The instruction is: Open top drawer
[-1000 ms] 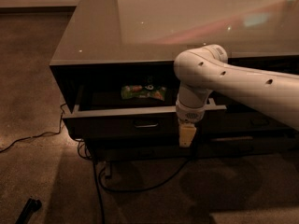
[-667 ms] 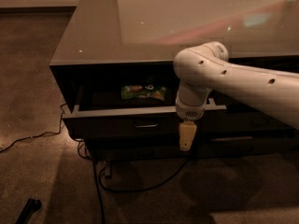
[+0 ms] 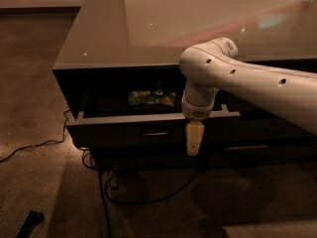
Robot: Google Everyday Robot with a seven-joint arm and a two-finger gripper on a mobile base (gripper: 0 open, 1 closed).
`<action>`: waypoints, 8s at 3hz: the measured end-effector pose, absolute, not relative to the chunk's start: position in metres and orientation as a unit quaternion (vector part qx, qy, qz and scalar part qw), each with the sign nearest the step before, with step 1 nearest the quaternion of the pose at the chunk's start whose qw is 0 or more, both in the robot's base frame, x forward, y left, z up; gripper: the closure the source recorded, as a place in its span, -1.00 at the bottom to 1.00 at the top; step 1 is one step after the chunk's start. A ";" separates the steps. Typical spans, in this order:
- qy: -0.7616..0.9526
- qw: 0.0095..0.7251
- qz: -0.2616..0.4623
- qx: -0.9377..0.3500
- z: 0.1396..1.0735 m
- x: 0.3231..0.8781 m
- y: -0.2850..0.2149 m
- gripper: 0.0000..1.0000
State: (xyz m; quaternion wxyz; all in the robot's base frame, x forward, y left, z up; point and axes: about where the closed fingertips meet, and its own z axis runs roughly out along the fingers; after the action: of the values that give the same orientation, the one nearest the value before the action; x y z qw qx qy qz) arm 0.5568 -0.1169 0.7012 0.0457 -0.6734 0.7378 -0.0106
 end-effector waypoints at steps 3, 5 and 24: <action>0.724 0.012 0.030 -0.689 0.634 0.582 -0.095 -0.64; 0.725 0.000 0.029 -0.688 0.634 0.579 -0.099 0.30; 0.705 -0.074 0.072 -0.702 0.613 0.502 -0.136 -1.00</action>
Offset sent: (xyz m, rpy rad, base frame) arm 0.0383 0.0286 -0.0622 0.0376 0.0925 0.0413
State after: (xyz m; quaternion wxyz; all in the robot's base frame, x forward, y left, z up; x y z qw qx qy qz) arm 0.5015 -0.1358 0.6127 -0.0742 -0.7017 0.7050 0.0721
